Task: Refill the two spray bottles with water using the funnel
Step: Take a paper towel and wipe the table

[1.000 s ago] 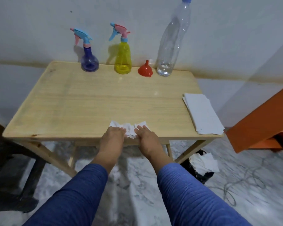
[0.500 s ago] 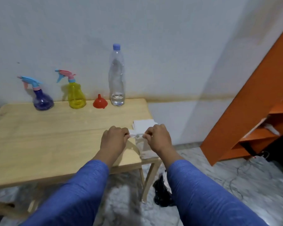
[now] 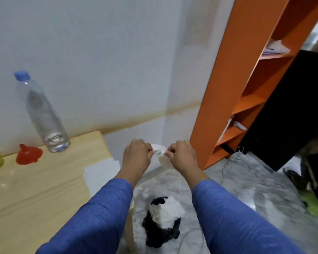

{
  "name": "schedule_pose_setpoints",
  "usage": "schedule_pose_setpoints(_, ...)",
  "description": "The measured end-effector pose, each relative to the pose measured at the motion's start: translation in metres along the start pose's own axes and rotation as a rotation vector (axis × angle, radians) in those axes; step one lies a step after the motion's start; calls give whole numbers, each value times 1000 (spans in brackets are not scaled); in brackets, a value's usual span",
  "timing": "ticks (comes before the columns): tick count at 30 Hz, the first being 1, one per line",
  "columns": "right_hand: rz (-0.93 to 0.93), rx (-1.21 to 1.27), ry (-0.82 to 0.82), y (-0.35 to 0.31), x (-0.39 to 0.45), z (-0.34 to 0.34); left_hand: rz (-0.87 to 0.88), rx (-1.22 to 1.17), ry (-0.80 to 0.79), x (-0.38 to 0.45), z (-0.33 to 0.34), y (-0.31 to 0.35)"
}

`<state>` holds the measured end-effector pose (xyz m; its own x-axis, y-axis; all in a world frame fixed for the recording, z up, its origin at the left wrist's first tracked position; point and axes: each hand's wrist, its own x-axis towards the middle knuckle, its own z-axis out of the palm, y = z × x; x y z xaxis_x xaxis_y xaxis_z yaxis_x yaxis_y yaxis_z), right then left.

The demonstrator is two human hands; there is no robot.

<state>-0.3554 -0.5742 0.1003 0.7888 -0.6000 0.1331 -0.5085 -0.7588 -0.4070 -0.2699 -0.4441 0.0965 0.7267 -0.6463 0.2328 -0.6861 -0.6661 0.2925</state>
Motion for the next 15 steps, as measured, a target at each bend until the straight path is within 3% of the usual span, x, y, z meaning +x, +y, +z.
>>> schedule_pose_setpoints(8,226,-38,-68,102,17,49,77,-145,-219,37,124,41)
schedule_pose_setpoints(15,365,1,-313,185,-1,155,18,-101,-365,12,260,34)
